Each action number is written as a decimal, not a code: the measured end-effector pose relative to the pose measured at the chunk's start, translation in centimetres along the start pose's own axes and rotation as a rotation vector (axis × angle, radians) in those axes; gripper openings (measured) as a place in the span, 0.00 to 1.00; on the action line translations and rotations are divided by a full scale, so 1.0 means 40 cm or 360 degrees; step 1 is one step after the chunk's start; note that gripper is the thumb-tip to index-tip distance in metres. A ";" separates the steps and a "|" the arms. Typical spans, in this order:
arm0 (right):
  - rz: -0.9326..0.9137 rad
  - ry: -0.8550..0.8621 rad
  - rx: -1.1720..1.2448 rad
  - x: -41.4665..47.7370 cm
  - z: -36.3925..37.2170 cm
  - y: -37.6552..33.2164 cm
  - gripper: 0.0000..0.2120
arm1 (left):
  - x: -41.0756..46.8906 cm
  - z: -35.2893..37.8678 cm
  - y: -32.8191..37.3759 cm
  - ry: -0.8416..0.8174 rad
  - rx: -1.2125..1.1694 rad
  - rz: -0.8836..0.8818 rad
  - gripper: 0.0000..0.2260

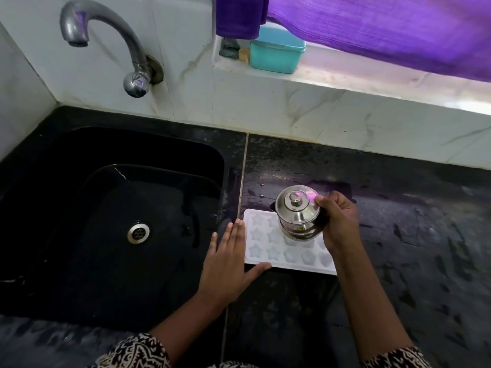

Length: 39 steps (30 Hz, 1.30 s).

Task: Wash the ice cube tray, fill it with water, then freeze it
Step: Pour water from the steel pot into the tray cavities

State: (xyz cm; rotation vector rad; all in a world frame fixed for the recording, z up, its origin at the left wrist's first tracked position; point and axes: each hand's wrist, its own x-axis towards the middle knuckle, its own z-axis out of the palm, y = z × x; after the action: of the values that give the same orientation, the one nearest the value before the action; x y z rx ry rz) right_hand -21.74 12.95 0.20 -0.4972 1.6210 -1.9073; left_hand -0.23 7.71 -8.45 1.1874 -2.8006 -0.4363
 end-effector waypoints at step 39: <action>-0.0097 -0.0002 -0.0637 -0.023 0.054 -0.050 0.12 | 0.004 0.022 -0.006 0.0070 -0.0090 0.0009 0.48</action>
State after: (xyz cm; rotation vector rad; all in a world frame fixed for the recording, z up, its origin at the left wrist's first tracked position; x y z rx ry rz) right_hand -20.09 12.07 2.63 -0.7139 2.0169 -1.6221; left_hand -0.32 7.63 -9.38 1.1633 -2.7347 -0.4800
